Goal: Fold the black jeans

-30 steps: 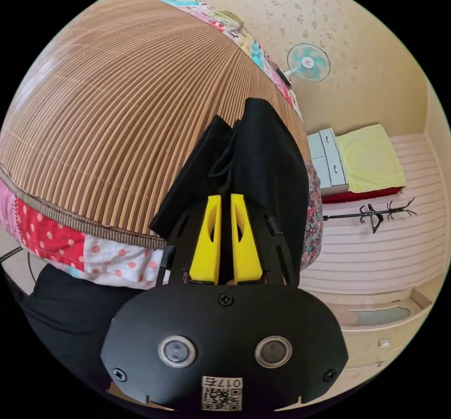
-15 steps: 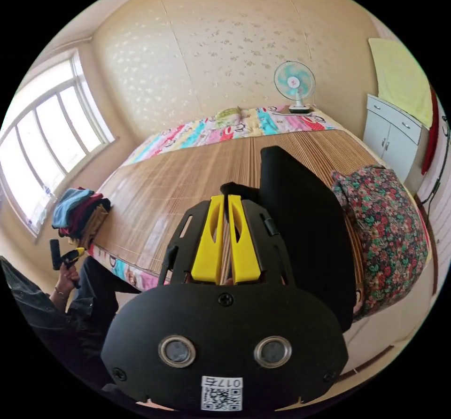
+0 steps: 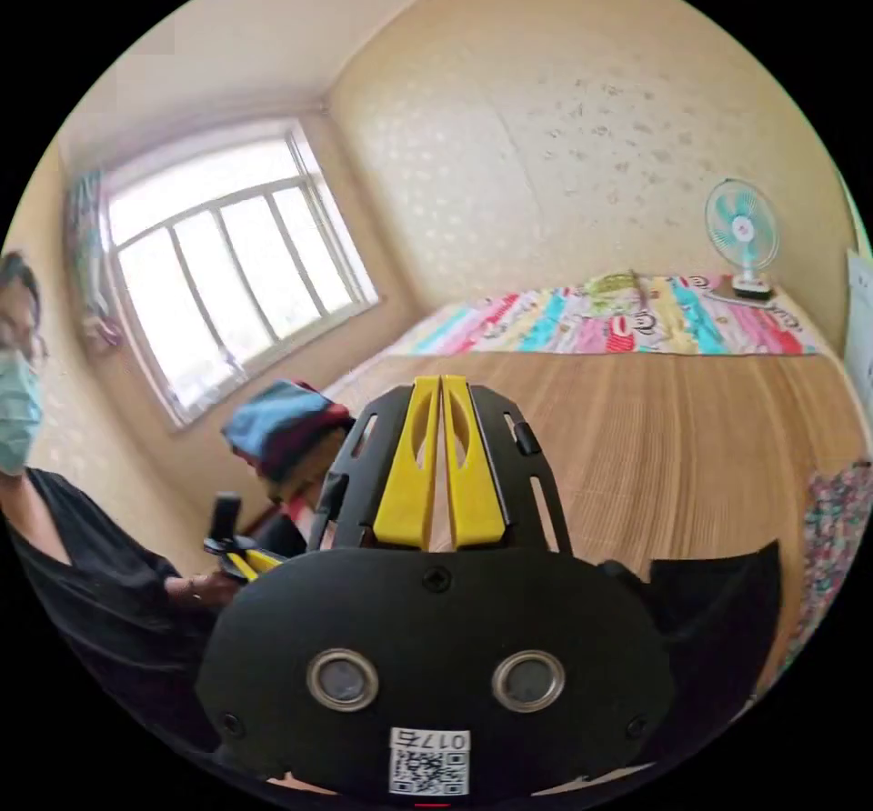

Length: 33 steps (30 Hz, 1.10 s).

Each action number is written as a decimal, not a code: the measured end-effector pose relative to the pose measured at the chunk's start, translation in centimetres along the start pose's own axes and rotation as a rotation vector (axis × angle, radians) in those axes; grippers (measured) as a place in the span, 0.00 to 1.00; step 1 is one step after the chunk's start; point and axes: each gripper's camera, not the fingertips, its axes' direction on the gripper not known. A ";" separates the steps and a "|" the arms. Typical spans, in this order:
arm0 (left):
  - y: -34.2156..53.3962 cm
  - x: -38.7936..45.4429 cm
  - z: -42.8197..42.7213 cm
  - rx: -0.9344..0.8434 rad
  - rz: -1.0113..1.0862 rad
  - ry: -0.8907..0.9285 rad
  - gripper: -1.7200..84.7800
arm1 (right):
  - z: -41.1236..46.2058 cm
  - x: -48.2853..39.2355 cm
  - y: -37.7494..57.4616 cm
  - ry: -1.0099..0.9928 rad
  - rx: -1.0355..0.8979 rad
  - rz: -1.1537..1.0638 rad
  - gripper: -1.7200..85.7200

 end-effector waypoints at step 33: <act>2.8 -10.8 -5.9 0.071 -0.265 -0.018 0.14 | 13.1 -16.5 15.5 0.865 -0.361 -0.233 0.13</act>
